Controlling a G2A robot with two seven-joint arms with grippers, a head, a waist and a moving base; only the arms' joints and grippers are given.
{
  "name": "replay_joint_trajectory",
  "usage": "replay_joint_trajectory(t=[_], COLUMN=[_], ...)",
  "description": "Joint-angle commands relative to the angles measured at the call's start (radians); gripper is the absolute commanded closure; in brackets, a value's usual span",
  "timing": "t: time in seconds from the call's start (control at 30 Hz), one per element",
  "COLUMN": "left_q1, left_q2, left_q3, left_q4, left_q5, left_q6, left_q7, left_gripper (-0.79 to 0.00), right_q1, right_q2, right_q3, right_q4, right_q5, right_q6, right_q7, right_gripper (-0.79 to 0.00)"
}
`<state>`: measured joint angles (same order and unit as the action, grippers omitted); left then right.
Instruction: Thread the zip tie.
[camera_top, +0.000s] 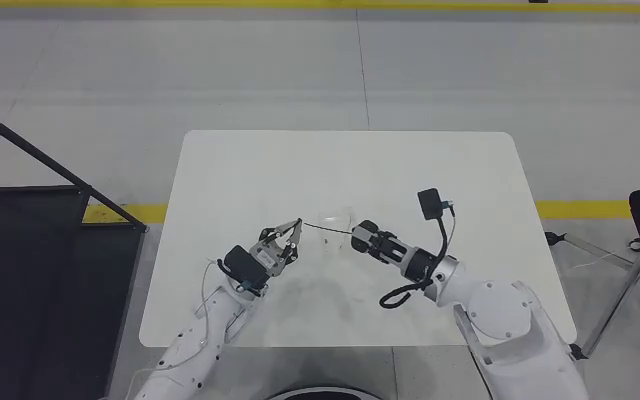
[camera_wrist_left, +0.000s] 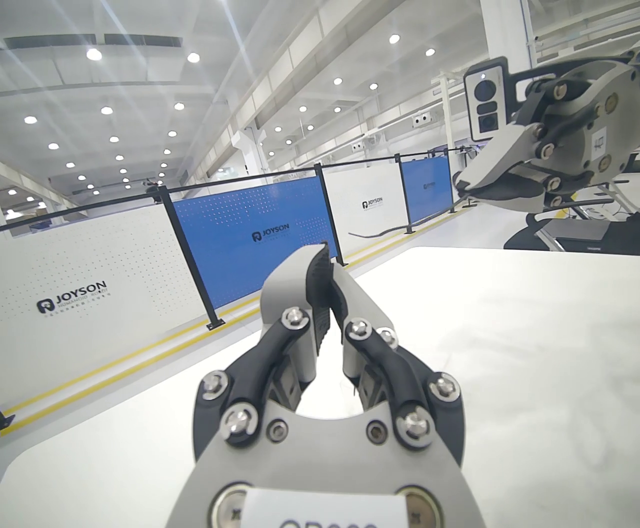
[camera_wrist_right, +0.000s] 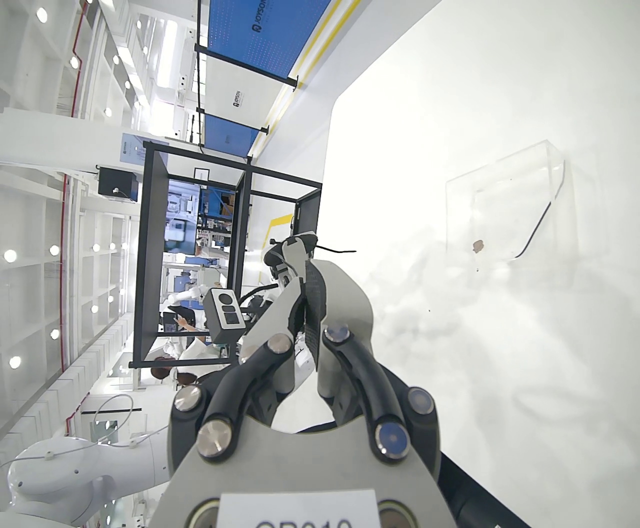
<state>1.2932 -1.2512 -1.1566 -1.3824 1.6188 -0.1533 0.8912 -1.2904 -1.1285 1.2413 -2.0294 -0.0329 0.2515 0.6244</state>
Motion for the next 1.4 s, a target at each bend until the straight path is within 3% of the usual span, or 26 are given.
replay_joint_trajectory(t=[0.0, 1.37], left_q1=[0.0, 0.001], left_q2=[-0.001, 0.0], left_q3=[0.001, 0.001], left_q4=[0.005, 0.008], left_q5=[0.003, 0.005], left_q6=[0.005, 0.005], left_q7=[0.006, 0.013], left_gripper=[0.0, 0.0], right_q1=[0.0, 0.051], right_q2=[-0.001, -0.008], right_q3=[-0.006, -0.039], right_q4=[-0.002, 0.01], right_q5=[-0.001, 0.002], right_q6=[0.007, 0.088], right_q7=[-0.004, -0.002], right_gripper=[0.0, 0.0])
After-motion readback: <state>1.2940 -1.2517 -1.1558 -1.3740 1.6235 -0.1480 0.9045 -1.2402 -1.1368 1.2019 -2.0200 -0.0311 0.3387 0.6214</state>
